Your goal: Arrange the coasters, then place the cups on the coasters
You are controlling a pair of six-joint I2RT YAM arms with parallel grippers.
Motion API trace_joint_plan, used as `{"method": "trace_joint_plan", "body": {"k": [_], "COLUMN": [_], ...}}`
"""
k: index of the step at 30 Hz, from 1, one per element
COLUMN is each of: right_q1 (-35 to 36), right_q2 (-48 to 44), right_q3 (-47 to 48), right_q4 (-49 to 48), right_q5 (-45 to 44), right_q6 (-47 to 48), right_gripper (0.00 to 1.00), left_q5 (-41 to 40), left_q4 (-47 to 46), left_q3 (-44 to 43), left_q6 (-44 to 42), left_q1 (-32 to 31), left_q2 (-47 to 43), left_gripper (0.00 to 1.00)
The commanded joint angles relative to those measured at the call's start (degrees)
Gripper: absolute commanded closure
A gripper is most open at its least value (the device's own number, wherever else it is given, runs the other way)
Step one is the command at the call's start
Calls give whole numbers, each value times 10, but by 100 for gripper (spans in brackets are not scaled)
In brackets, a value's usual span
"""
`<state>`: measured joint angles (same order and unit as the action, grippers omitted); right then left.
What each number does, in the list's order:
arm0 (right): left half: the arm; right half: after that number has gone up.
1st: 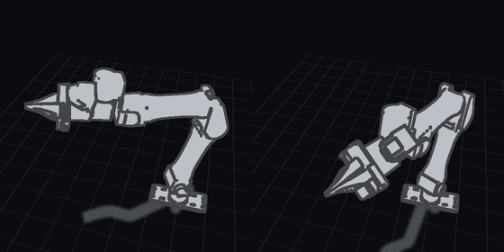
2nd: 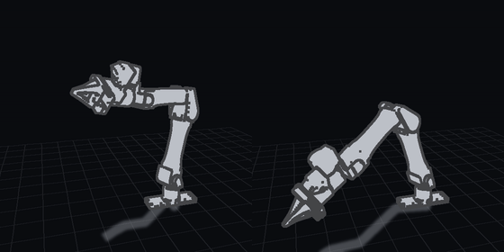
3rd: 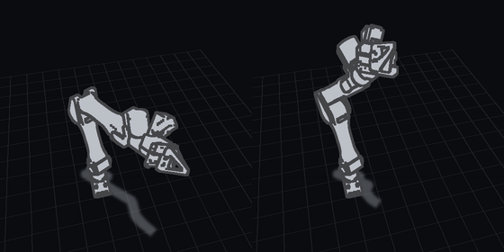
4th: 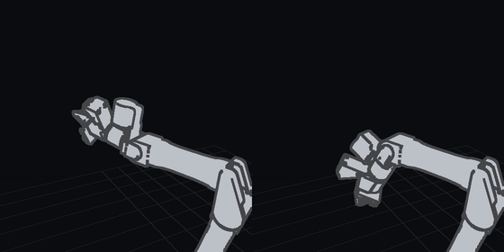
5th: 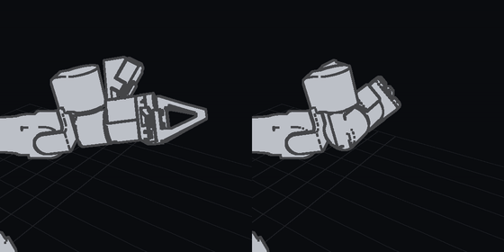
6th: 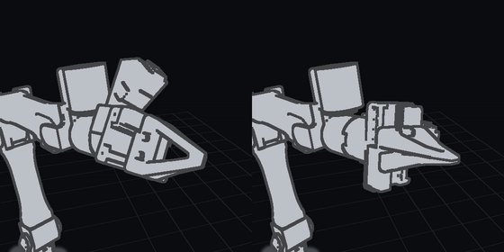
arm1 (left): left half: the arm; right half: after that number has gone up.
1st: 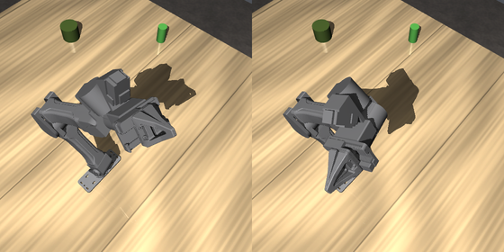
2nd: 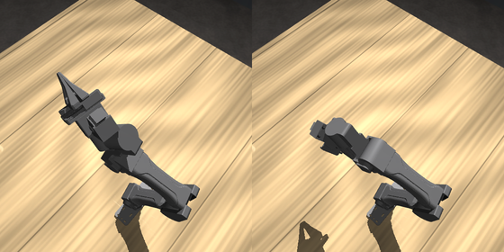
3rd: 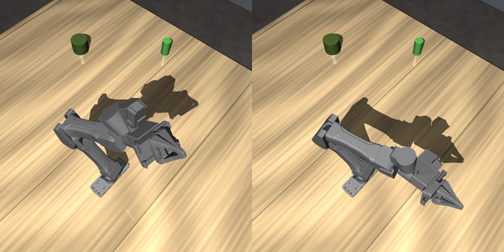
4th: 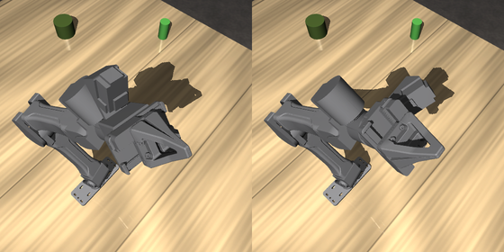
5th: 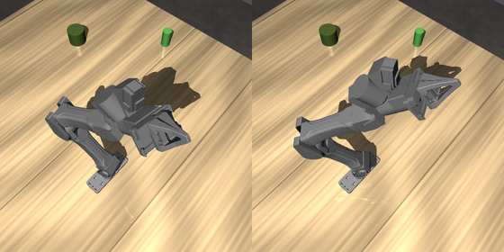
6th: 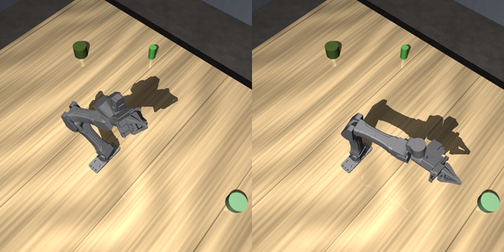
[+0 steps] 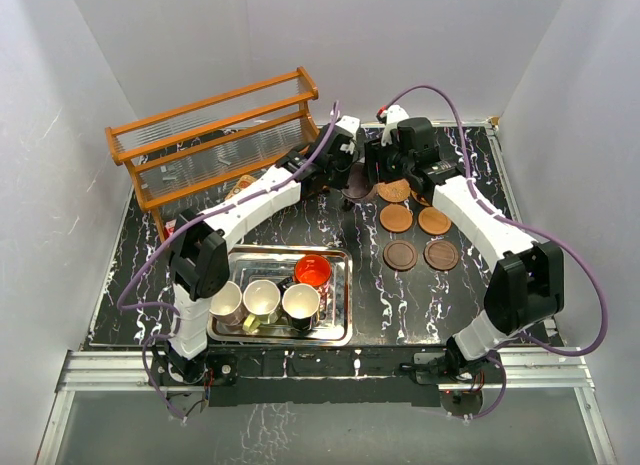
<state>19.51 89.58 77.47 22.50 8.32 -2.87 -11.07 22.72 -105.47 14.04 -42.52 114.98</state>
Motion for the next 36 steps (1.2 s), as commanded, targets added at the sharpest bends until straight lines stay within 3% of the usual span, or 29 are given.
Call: {"method": "trace_joint_plan", "body": {"k": [1, 11, 19, 21, 22, 26, 29, 36], "right_q1": [9, 19, 19, 17, 16, 3, -12, -63], "right_q2": [-4, 17, 16, 10, 6, -6, -18, -68], "right_q3": [25, 26, 25, 19, 17, 9, -2, -37], "right_q4": [-17, -7, -12, -16, -16, -17, -17, 12], "right_q5": [-57, -88, -132, -140, -143, -140, -130, -105], "right_q6": [11, 23, 28, 28, 29, 31, 30, 52], "right_gripper": [52, 66, 99, 100, 100, 100, 100, 100], "left_q5": [-43, -66, -40, -10, 11, 83, 113, 132], "left_q4": [-33, -21, -20, -25, -29, -52, -59, 7], "left_q3": [-40, -58, -56, -47, -42, -6, 19, 47], "left_q6": [13, 17, 8, 3, -3, -19, -33, -126], "left_q1": [-1, -12, -12, -12, -12, -12, -11, -10], "left_q2": [-29, -12, -13, -20, -25, -57, -78, -124], "left_gripper": [100, 100, 100, 100, 96, 64, 49, 36]}}
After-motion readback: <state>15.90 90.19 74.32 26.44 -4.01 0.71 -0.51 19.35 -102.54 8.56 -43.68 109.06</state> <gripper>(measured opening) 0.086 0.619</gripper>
